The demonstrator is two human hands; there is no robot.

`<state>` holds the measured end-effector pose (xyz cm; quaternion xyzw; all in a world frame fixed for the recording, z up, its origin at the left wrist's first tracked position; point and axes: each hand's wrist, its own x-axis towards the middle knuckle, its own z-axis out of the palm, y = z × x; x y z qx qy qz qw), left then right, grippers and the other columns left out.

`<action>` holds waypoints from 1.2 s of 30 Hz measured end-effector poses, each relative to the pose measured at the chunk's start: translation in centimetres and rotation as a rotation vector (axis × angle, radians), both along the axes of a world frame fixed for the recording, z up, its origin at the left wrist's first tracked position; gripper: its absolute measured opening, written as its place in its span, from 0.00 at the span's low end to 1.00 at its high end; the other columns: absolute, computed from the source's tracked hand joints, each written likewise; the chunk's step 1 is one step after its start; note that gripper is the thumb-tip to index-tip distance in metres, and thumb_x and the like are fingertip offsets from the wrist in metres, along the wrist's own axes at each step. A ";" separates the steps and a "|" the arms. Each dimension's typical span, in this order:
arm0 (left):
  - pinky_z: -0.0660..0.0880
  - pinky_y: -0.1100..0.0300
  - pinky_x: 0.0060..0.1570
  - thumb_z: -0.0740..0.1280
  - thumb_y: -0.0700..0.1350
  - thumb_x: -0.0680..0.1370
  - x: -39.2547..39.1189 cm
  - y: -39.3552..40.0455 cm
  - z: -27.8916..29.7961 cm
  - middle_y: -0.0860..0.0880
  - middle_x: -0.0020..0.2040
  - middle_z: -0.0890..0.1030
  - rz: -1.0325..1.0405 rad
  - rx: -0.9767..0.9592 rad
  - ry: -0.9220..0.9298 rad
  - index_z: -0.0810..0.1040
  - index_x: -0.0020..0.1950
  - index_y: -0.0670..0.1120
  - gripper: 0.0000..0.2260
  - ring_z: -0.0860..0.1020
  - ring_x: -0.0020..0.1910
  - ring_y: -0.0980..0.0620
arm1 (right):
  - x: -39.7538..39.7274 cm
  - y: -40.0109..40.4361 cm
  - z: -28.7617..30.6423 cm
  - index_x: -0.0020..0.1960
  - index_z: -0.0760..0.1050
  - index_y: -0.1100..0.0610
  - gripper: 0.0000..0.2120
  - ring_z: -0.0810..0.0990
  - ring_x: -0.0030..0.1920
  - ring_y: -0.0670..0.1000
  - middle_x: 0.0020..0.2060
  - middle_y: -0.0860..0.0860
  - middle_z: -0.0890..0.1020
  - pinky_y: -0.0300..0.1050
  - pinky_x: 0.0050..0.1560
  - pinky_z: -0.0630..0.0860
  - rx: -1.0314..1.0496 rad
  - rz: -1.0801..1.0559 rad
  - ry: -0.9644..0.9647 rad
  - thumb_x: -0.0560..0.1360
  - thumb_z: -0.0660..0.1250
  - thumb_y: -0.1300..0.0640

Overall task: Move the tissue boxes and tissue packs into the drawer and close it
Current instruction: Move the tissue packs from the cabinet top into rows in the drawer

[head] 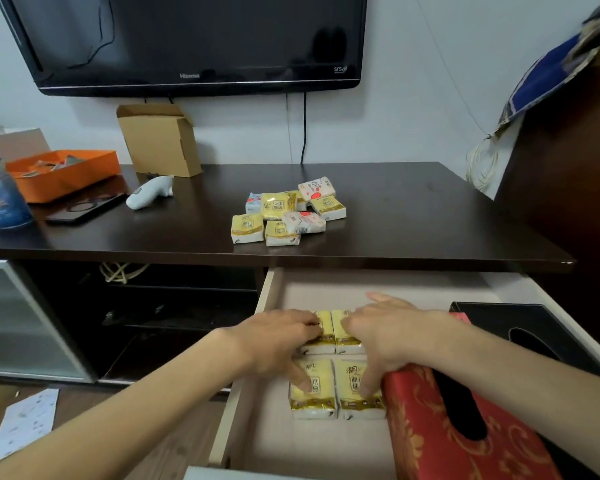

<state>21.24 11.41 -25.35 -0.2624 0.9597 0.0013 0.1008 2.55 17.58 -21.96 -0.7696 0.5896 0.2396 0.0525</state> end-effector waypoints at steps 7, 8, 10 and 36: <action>0.76 0.50 0.54 0.75 0.59 0.71 -0.9 -1.3 -0.1 0.50 0.60 0.72 0.027 0.064 0.077 0.75 0.64 0.48 0.26 0.75 0.56 0.48 | 0.5 0.0 -0.8 0.45 0.69 0.53 0.26 0.79 0.58 0.56 0.40 0.49 0.73 0.51 0.65 0.68 -0.146 0.044 -0.001 0.65 0.79 0.37; 0.76 0.51 0.54 0.75 0.59 0.71 -1.0 -1.3 -0.2 0.50 0.60 0.72 0.023 0.073 0.090 0.75 0.64 0.48 0.26 0.75 0.55 0.49 | 0.4 0.1 -0.7 0.42 0.67 0.53 0.26 0.79 0.56 0.56 0.38 0.48 0.70 0.49 0.58 0.69 -0.153 0.037 -0.019 0.66 0.79 0.38; 0.76 0.53 0.52 0.76 0.59 0.71 -0.9 -1.4 -0.4 0.51 0.60 0.73 0.012 0.087 0.113 0.75 0.64 0.49 0.26 0.75 0.54 0.50 | 0.5 0.1 -0.8 0.41 0.66 0.54 0.26 0.79 0.55 0.56 0.36 0.48 0.67 0.48 0.48 0.66 -0.176 0.032 -0.031 0.66 0.79 0.39; 0.69 0.53 0.63 0.64 0.54 0.80 5.6 -12.7 4.6 0.48 0.74 0.72 0.482 -0.198 0.535 0.69 0.76 0.46 0.26 0.71 0.70 0.48 | -3.4 -15.4 4.5 0.82 0.55 0.56 0.33 0.67 0.75 0.60 0.78 0.57 0.66 0.57 0.69 0.70 -0.436 -0.329 -0.585 0.78 0.59 0.64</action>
